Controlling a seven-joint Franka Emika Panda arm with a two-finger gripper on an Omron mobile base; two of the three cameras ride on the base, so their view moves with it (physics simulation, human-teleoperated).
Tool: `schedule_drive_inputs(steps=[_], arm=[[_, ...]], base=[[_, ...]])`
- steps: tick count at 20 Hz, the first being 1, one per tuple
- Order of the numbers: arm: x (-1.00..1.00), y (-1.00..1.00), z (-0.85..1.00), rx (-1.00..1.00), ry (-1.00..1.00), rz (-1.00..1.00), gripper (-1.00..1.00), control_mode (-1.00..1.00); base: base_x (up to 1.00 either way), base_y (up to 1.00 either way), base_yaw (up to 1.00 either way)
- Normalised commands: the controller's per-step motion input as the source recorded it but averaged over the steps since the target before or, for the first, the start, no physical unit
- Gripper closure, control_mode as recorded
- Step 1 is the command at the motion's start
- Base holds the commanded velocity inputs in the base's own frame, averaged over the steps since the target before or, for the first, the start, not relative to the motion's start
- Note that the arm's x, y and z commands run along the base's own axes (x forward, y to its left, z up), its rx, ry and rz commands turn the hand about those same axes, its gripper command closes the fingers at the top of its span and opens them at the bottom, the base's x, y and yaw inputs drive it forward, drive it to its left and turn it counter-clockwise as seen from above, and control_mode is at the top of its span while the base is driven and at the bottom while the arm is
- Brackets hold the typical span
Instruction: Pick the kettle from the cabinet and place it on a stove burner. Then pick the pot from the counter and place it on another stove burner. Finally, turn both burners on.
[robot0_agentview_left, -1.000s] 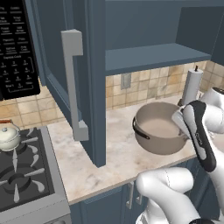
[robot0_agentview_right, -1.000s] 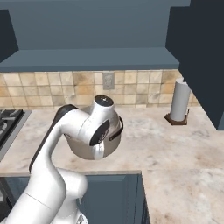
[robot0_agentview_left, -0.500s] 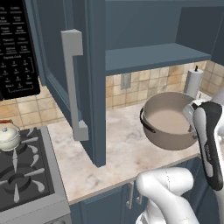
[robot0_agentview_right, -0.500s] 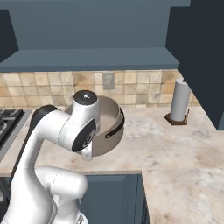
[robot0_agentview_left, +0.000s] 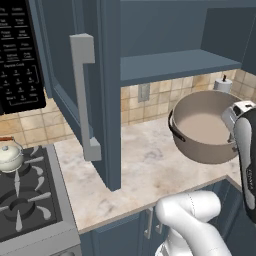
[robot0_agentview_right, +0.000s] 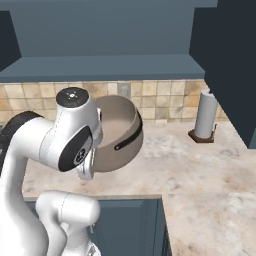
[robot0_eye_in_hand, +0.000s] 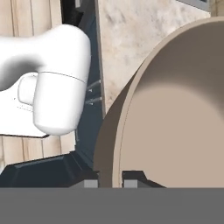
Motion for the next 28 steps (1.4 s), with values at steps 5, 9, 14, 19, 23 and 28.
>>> schedule_drive_inputs(steps=[5, 9, 14, 19, 23, 28], arm=[[-0.43, 0.0, 0.49, -0.02, -0.03, 0.0, 1.0, -1.0], [-0.45, 0.01, 0.15, 0.0, -0.07, -0.01, 1.0, -1.0], [-0.03, 0.0, 0.0, 0.0, -0.01, 0.0, 1.0, -1.0], [-0.03, 0.0, 0.0, 0.0, 0.0, 0.0, 1.0, 1.0], [0.0, 0.0, 0.0, 0.0, 0.0, 0.0, 1.0, 1.0], [0.0, 0.0, 0.0, 0.0, 0.0, 0.0, 1.0, 1.0]], base=[[0.0, 0.0, 0.0], [0.0, 0.0, 0.0], [0.0, 0.0, 0.0], [-0.04, 0.01, 0.0], [-0.4, 0.03, 0.0], [-0.44, 0.07, 0.0]])
